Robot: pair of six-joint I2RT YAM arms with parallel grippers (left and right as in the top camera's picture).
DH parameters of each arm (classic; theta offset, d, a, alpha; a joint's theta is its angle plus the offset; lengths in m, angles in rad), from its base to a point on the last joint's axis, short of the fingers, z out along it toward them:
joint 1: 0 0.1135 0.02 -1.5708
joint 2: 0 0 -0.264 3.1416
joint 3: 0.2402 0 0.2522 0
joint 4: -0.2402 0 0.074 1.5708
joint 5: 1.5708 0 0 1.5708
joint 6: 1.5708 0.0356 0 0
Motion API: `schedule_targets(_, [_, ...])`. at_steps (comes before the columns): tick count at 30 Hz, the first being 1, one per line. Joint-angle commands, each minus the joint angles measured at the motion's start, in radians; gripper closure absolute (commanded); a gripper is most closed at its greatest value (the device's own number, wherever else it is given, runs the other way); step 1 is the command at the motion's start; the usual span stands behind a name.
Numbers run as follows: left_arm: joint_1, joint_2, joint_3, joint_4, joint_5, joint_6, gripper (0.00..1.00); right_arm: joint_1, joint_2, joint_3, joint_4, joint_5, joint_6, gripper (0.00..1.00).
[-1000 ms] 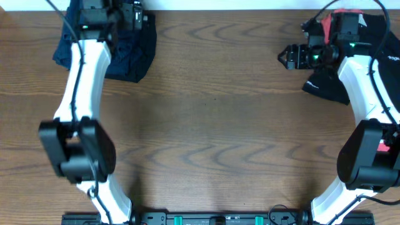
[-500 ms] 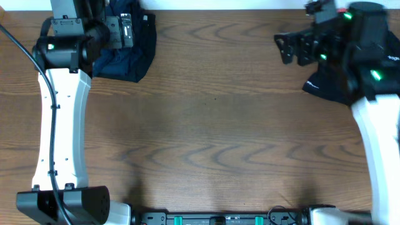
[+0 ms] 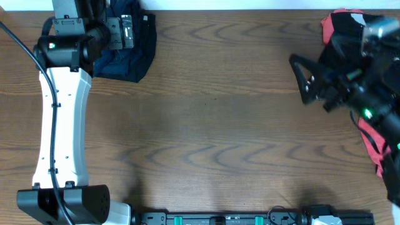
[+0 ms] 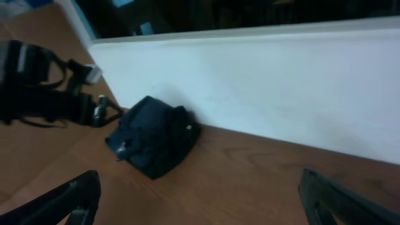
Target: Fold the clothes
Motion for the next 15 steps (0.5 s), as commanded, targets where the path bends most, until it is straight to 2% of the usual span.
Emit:
schedule_targets(1, [0.001,0.004,-0.002,-0.003,-0.008,-0.016,0.02,-0.010,-0.056,0.008,-0.054,0.016,-0.013,0.01])
schedule_targets(5, [0.001,0.004,-0.002,-0.003,-0.008,-0.016,0.02,0.001,-0.087,-0.008,-0.111,0.152,-0.038,0.01])
schedule_targets(9, [0.001,0.004,-0.002,-0.003,-0.008,-0.016,0.02,0.000,-0.127,-0.100,-0.058,0.367,-0.038,0.01])
schedule_targets(12, [0.001,0.004,-0.002,-0.003,-0.008,-0.016,0.02,0.000,-0.220,-0.295,0.111,0.466,-0.038,0.01])
schedule_targets(13, [0.001,0.004,-0.002,-0.002,-0.008,-0.016,0.02,-0.001,-0.291,-0.431,0.215,0.475,-0.039,0.01])
schedule_targets(15, [0.001,0.004,-0.002,-0.002,-0.008,-0.016,0.02,-0.001,-0.358,-0.549,0.294,0.474,-0.038,0.01])
